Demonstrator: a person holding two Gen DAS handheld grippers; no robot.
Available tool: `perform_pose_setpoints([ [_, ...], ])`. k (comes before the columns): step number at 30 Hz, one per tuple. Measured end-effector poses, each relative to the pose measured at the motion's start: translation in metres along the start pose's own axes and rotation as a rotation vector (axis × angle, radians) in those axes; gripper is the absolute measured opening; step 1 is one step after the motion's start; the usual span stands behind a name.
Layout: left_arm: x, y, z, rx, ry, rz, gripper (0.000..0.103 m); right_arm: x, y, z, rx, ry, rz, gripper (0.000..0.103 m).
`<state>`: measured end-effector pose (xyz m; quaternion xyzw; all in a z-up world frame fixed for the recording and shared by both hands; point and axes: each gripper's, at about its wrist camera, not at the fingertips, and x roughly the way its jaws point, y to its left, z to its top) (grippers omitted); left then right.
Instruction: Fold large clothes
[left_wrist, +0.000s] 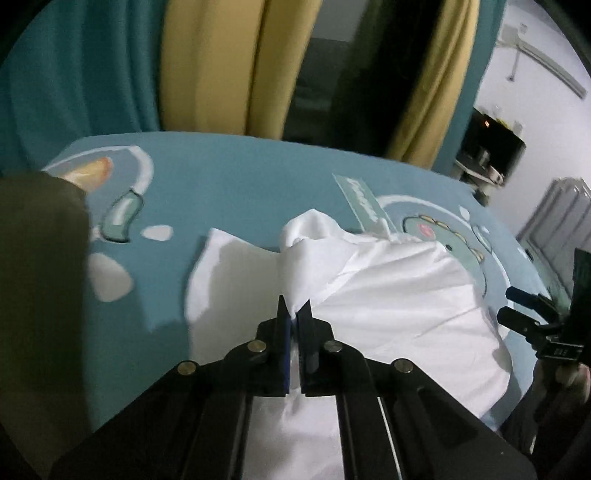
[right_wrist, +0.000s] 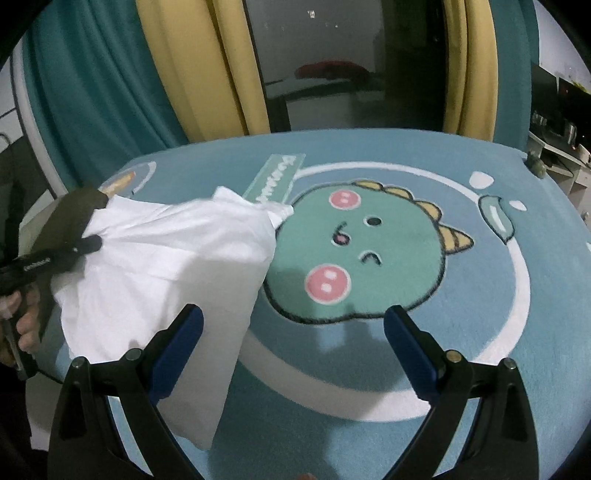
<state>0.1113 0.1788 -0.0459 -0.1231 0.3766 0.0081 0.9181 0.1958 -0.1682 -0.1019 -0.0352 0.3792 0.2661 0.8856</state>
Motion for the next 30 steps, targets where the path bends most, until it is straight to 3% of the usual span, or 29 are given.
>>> perform_pose_setpoints([
  [7,0.041,0.018,-0.019,-0.061,0.121,0.037,0.005,0.031,0.014,-0.006,-0.054,0.036,-0.012,0.098],
  [10,0.041,0.020,-0.019,-0.068,0.116,0.046,0.007,0.037,0.014,-0.008,-0.052,0.046,-0.014,0.098],
  [14,0.035,0.026,-0.015,-0.071,0.117,0.115,0.032,0.035,0.013,-0.006,-0.056,0.054,-0.023,0.098],
  [20,0.005,0.032,-0.010,-0.101,0.040,0.077,0.046,0.018,0.018,0.000,-0.079,0.036,-0.067,0.098],
  [25,-0.021,0.042,-0.013,-0.173,0.008,0.027,0.053,0.002,0.021,0.003,-0.092,0.021,-0.083,0.098],
  [30,-0.018,0.058,-0.018,-0.224,0.017,0.051,0.058,-0.013,0.025,0.007,-0.101,0.001,-0.081,0.098],
])
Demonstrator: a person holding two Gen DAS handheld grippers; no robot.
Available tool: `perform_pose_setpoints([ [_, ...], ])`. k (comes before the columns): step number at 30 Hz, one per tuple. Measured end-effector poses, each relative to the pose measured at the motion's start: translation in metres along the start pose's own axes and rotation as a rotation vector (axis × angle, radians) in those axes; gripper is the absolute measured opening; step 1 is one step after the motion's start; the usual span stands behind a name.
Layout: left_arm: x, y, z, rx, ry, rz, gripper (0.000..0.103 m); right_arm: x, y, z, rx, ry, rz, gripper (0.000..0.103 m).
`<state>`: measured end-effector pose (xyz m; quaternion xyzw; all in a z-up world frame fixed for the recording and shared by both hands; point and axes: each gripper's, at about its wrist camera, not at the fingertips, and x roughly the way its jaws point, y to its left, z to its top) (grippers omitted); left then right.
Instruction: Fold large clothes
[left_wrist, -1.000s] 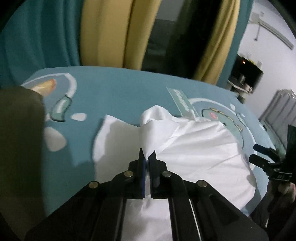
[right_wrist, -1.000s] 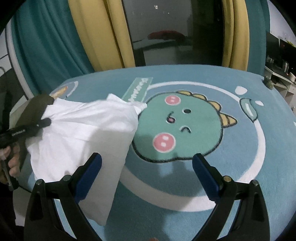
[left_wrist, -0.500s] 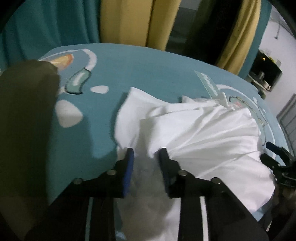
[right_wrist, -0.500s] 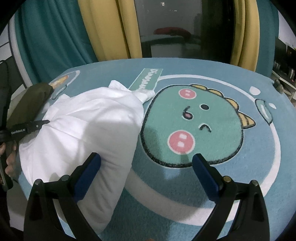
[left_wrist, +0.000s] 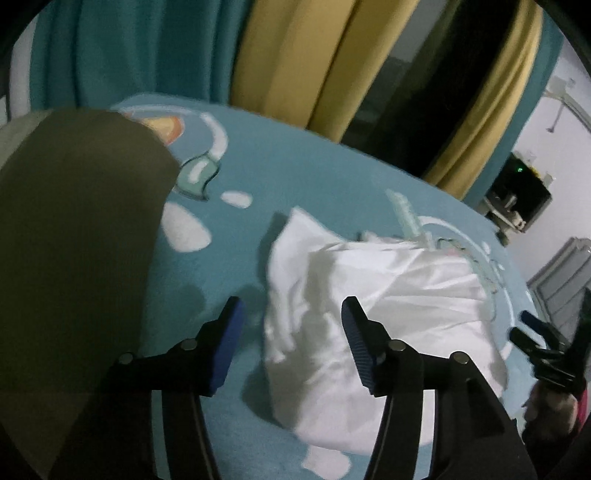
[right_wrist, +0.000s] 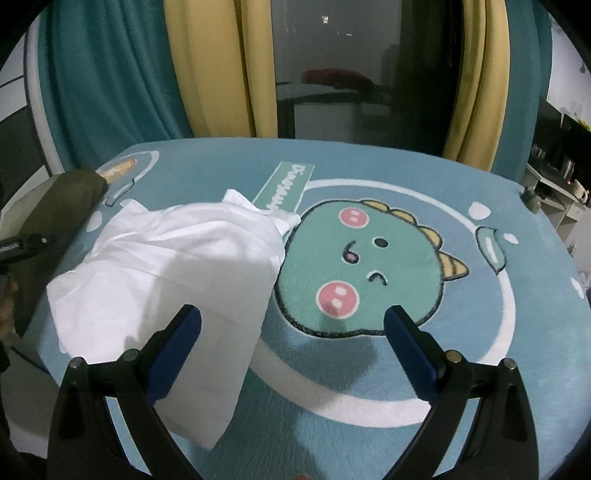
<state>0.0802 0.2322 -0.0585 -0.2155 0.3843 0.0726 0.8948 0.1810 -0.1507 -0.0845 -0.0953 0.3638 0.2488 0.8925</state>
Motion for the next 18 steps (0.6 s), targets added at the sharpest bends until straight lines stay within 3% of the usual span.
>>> perform_pose_setpoints([
  [7,0.043,0.009,-0.006,-0.040,0.101,-0.093,0.062,-0.001,-0.007,0.002,0.022,-0.003,0.009,0.099],
  [14,0.053,-0.006,-0.003,0.024,0.111,-0.088,0.075,0.008,-0.011,0.000,0.047,0.012,0.029,0.099],
  [18,0.059,-0.019,-0.007,0.045,0.171,-0.249,0.075,0.013,-0.013,-0.002,0.069,0.023,0.036,0.099],
])
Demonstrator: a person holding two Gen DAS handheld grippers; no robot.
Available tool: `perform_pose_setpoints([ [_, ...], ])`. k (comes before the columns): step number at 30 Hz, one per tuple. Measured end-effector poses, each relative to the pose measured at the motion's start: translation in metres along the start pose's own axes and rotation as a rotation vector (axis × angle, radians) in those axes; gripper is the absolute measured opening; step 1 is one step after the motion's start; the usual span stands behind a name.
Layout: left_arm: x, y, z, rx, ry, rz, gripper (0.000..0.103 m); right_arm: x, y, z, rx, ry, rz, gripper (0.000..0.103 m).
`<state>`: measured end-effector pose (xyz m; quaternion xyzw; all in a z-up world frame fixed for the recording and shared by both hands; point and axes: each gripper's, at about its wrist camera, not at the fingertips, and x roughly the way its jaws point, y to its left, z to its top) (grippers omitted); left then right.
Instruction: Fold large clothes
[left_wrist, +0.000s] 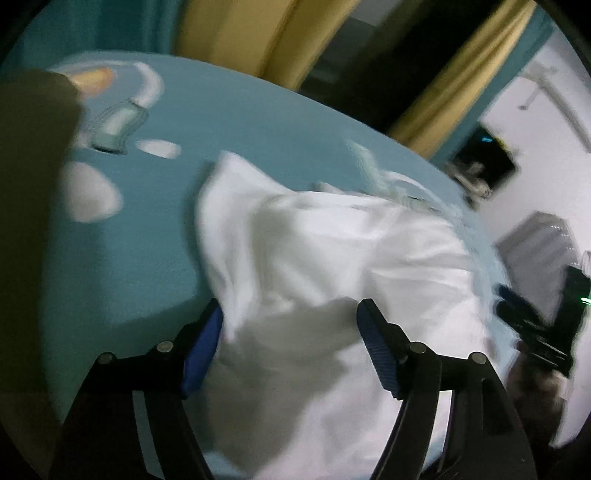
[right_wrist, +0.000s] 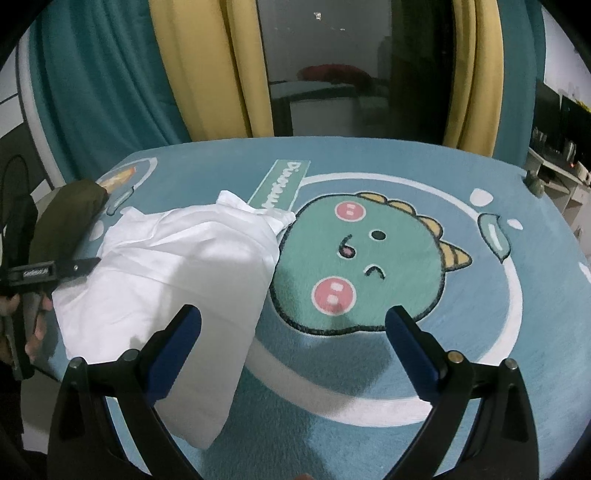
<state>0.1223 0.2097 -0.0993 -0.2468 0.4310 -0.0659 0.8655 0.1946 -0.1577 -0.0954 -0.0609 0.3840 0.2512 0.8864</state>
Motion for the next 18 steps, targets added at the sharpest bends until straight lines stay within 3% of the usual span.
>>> perform_pose_setpoints([
  [2,0.005,0.001,-0.001,-0.036,0.019,-0.104,0.076,0.003,-0.001,-0.001,0.002,0.008,0.001,0.099],
  [6,0.009,0.002,-0.003,-0.078,0.014,-0.180,0.079,0.011,0.001,-0.004,0.001,0.030,0.008,0.099],
  [11,0.020,-0.023,-0.004,0.003,0.045,-0.195,0.084,0.019,-0.001,-0.004,0.019,0.046,0.014,0.099],
  [13,0.018,-0.026,0.001,0.043,0.039,-0.164,0.084,0.017,-0.001,-0.001,0.016,0.038,0.013,0.099],
  [18,0.024,-0.028,0.004,0.038,0.050,-0.172,0.084,0.018,-0.001,0.005,0.028,0.026,0.052,0.099],
])
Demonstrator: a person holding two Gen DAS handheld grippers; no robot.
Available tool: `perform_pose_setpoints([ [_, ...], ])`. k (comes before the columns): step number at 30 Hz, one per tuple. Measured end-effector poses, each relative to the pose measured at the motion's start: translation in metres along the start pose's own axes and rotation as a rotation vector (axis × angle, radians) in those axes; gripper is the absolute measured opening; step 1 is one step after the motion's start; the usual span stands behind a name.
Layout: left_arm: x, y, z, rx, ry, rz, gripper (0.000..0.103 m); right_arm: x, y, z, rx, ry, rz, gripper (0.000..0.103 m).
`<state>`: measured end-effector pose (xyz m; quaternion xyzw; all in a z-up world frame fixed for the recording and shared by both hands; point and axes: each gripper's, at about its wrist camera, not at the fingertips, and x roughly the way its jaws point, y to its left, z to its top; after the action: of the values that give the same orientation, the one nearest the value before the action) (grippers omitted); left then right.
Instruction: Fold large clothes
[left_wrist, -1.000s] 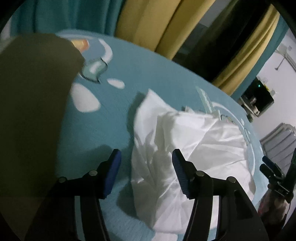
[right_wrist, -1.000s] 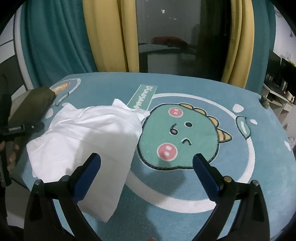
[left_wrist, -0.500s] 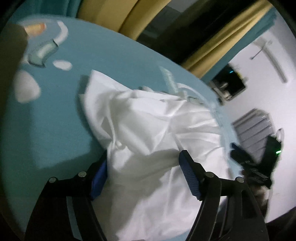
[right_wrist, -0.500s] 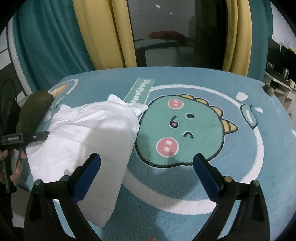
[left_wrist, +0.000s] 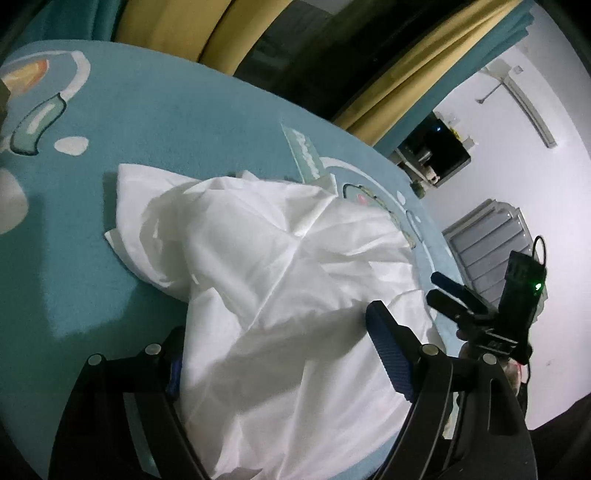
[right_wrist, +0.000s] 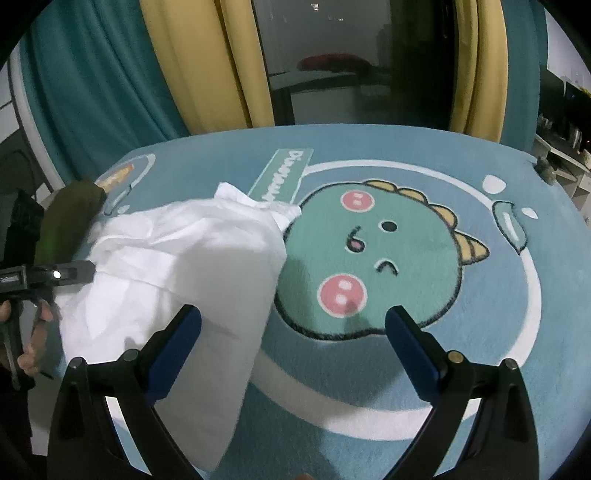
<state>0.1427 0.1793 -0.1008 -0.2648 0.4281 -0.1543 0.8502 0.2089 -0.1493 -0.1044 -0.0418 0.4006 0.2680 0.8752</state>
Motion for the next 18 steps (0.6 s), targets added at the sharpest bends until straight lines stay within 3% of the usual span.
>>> perform_pose_setpoints([
  [10,0.011,-0.018,-0.011,0.097,-0.041,0.136,0.085,0.044,0.011,-0.007,0.081,0.052,0.155,0.099],
  [14,0.014,-0.023,-0.014,0.138,-0.057,0.166,0.084,0.045,0.021,-0.007,0.036,0.041,0.193,0.079],
  [15,0.016,-0.025,-0.015,0.146,-0.056,0.163,0.078,0.045,0.023,-0.007,0.035,0.041,0.231,0.071],
  [16,0.017,-0.028,-0.016,0.157,-0.052,0.152,0.066,0.047,0.025,-0.008,0.038,0.044,0.243,0.058],
  [18,0.022,-0.030,-0.016,0.154,-0.032,0.096,0.049,0.047,0.028,-0.008,0.027,0.041,0.234,0.054],
])
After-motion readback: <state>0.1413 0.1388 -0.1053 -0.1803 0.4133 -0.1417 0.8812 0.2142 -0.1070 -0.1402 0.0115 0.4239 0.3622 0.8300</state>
